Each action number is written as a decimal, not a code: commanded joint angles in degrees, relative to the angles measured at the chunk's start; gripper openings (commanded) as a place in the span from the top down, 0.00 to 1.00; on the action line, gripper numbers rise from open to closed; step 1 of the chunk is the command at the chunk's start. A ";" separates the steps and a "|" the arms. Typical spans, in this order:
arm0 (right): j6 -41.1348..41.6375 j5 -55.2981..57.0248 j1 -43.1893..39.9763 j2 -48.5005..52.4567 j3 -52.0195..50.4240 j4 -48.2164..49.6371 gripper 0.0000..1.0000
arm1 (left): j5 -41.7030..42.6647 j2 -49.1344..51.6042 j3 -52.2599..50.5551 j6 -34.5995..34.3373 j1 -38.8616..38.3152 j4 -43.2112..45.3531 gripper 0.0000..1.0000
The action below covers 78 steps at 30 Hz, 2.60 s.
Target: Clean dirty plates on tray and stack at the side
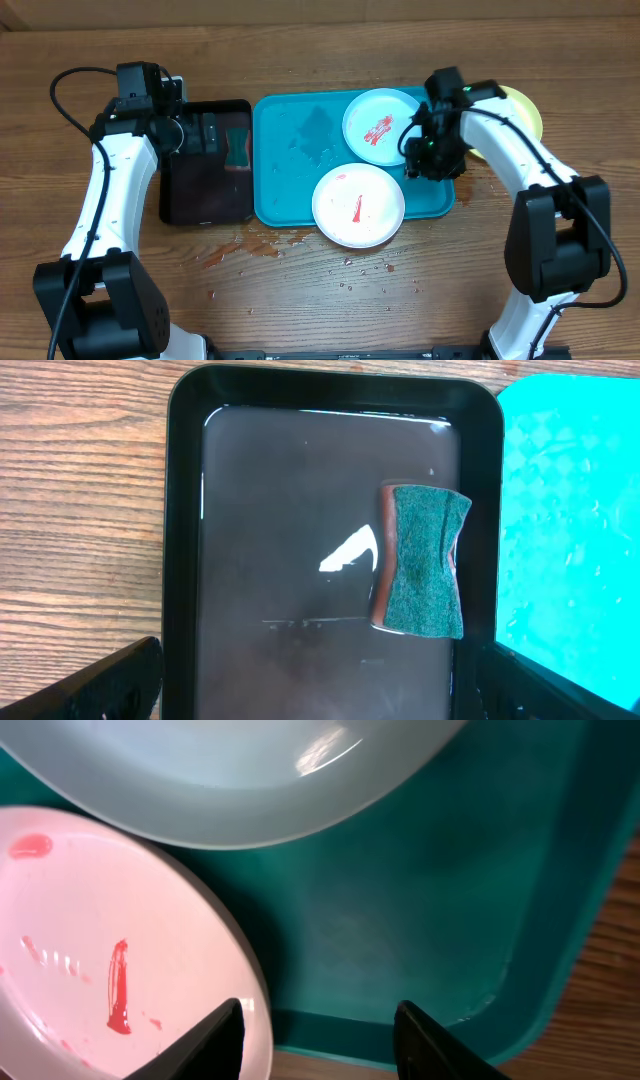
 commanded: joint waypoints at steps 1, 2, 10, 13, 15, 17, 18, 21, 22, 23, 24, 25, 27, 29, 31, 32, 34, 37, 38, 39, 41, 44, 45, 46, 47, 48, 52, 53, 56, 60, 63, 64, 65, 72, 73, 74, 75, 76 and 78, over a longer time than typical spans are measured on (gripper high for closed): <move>-0.57 -0.63 1.97 -0.52 -2.51 2.19 0.50 | 0.76 -1.14 -0.24 0.92 -0.50 0.15 0.00; -0.57 -0.57 2.25 -0.52 -3.28 3.02 0.50 | 0.76 -1.14 -0.24 0.92 -0.50 0.13 0.00; -0.55 0.39 2.84 -0.48 -8.11 9.29 0.50 | 0.76 -1.14 -0.24 0.92 -0.50 0.15 0.00; -0.55 0.31 2.84 -0.48 -8.39 10.10 0.50 | 0.76 -1.14 -0.24 0.92 -0.50 0.13 0.00; -0.55 -0.39 2.86 -0.46 -8.39 10.05 0.50 | 0.76 -1.14 -0.24 0.90 -0.50 0.13 0.00; -0.57 -1.49 2.91 -0.42 -8.48 10.10 0.50 | 0.76 -1.14 -0.24 0.90 -0.50 0.13 0.00; -0.57 -2.10 2.99 -0.33 -8.61 10.25 0.50 | 0.76 -1.14 -0.24 0.87 -0.50 0.13 0.00; -0.57 -3.30 3.56 0.15 -8.66 10.29 0.64 | 0.76 -1.14 -0.24 0.72 -0.50 0.15 0.00; -0.59 -3.50 3.87 0.35 -8.66 10.34 0.69 | 0.76 -1.14 -0.24 0.72 -0.50 0.15 0.00; -0.57 -3.52 4.24 0.55 -8.66 10.47 0.76 | 0.76 -1.14 -0.24 0.72 -0.50 0.15 0.00; -0.57 -3.52 4.59 0.66 -8.66 10.58 0.81 | 0.76 -1.14 -0.24 0.72 -0.50 0.15 0.00; -0.59 -3.67 5.03 0.66 -8.66 10.78 0.91 | 0.76 -1.14 -0.24 0.74 -0.50 0.13 0.00; -1.44 -4.92 5.81 0.66 -8.63 11.61 0.96 | 0.76 -1.14 -0.24 0.74 -0.50 0.13 0.00; -1.81 -5.92 6.47 0.66 -8.59 13.11 0.96 | 0.76 -1.14 -0.24 0.72 -0.50 0.13 0.00; -1.81 -6.12 7.08 0.66 -8.52 15.32 0.96 | 0.76 -1.14 -0.24 0.70 -0.50 0.13 0.00; -1.81 -6.10 7.37 0.66 -8.41 16.55 0.96 | 0.76 -1.14 -0.24 0.68 -0.50 0.13 0.00; -1.77 -6.10 7.67 0.66 -8.17 18.56 0.96 | 0.76 -1.14 -0.24 0.22 -0.50 0.07 0.00; -1.55 -6.60 7.74 0.66 -8.20 22.25 0.96 | 1.18 -1.14 -0.24 -0.20 -0.50 -0.07 0.00; -1.55 -6.78 7.74 0.66 -8.20 23.43 0.96 | 1.18 -1.14 -0.24 -0.37 -0.50 -0.11 0.00; -1.55 -6.95 7.74 0.66 -8.20 24.81 0.96 | 1.16 -1.14 -0.24 -0.63 -0.50 -0.22 0.00; -1.55 -7.02 7.78 0.66 -8.20 27.28 0.96 | 1.18 -1.14 -0.24 -0.85 -0.50 -0.35 0.00; -1.57 -7.87 8.15 0.66 -8.20 31.74 0.96 | 1.20 -1.14 -0.24 -1.51 -0.50 -0.70 0.00; -1.55 -8.20 8.39 0.66 -8.20 33.03 0.96 | 1.22 -1.14 -0.24 -1.73 -0.52 -0.87 0.00; -1.55 -8.48 8.70 0.66 -8.20 34.18 0.96 | 1.27 -1.14 -0.24 -1.95 -0.55 -1.09 0.00; -1.57 -8.48 9.16 0.68 -8.20 35.34 0.96 | 1.33 -1.14 -0.24 -2.10 -0.66 -1.36 0.00; -1.57 -8.44 9.62 0.72 -8.20 36.20 0.96 | 1.38 -1.14 -0.24 -2.14 -0.74 -1.53 0.00; -1.55 -8.04 11.26 1.42 -8.20 38.99 0.96 | 1.64 -1.14 -0.24 -2.21 -1.77 -2.34 0.00; -1.42 -7.72 11.50 1.75 -8.20 39.58 0.96 | 1.62 -1.14 -0.24 -2.34 -2.08 -2.45 0.00; -0.66 -7.10 11.56 2.58 -8.20 41.29 0.96 | 1.62 -1.14 -0.24 -2.45 -3.54 -2.62 0.00; 1.68 -5.84 11.56 3.04 -8.20 43.15 0.96 | 1.53 -1.14 -0.24 -2.75 -5.88 -2.56 0.00; 4.26 -3.54 11.56 3.04 -8.20 43.54 0.96 | 0.79 -1.14 -0.24 -3.26 -7.45 -2.60 0.00; 4.76 -2.67 11.56 3.04 -8.20 43.54 0.96 | 0.44 -1.14 -0.24 -3.58 -7.89 -2.60 0.00; 4.90 -2.38 11.56 3.04 -8.20 43.54 0.96 | 0.42 -1.14 -0.24 -3.63 -8.11 -2.56 0.00; 5.79 -2.40 11.56 3.02 -8.17 43.47 0.61 | 0.46 -1.14 -0.24 -5.14 -8.66 -2.45 0.00; 6.01 -2.43 11.56 2.95 -8.07 43.28 0.55 | 0.35 -1.14 -0.24 -5.11 -8.66 -2.40 0.00; 6.01 -2.64 11.56 2.89 -7.72 42.82 0.56 | -0.13 -1.11 -0.24 -5.16 -8.66 -2.38 0.00; 6.32 -2.82 11.56 2.78 -7.10 42.07 0.56 | -0.76 -1.11 -0.24 -5.31 -8.66 -2.38 0.01; 7.02 -2.84 11.45 2.62 -6.12 40.89 0.56 | -1.51 -1.11 -0.24 -5.31 -8.66 -2.38 0.03; 7.50 -2.82 11.34 1.95 -3.85 38.29 0.57 | -3.48 -1.11 -0.33 -5.31 -8.72 -2.36 0.05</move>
